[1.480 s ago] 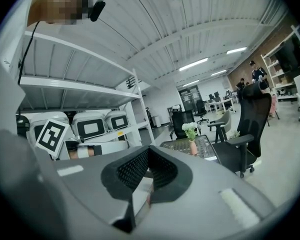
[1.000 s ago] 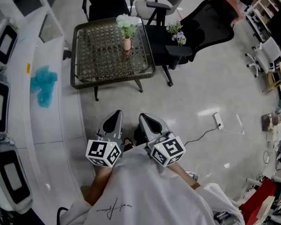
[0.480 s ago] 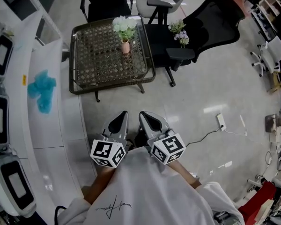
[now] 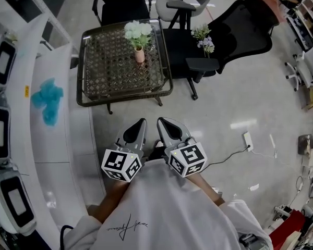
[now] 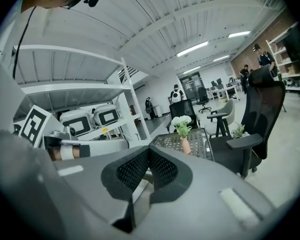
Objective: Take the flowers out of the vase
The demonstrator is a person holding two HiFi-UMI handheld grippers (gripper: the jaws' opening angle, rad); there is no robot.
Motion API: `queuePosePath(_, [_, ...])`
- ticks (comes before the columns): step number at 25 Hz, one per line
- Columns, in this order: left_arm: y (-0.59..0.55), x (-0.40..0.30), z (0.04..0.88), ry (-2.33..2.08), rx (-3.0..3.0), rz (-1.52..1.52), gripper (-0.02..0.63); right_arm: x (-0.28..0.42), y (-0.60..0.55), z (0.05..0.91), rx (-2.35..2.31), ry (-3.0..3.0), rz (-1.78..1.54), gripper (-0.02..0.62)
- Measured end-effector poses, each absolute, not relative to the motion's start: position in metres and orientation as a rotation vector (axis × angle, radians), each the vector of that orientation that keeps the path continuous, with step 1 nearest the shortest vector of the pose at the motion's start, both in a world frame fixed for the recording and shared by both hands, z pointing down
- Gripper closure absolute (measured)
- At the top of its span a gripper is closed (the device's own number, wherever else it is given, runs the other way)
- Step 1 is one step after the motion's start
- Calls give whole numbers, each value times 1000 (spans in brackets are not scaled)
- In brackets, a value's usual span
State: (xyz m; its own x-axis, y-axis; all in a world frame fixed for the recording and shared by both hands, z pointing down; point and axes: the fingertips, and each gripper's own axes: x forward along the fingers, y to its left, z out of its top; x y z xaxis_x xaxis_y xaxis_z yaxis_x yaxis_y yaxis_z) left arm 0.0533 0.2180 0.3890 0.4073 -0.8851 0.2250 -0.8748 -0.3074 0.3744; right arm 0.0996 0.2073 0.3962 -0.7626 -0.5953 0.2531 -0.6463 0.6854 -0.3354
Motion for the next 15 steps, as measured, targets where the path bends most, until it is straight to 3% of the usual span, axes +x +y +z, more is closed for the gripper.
queuePosePath(15, [192, 85, 399, -1519, 2218, 25, 603, 123, 185, 415, 955, -2769, 685, 588])
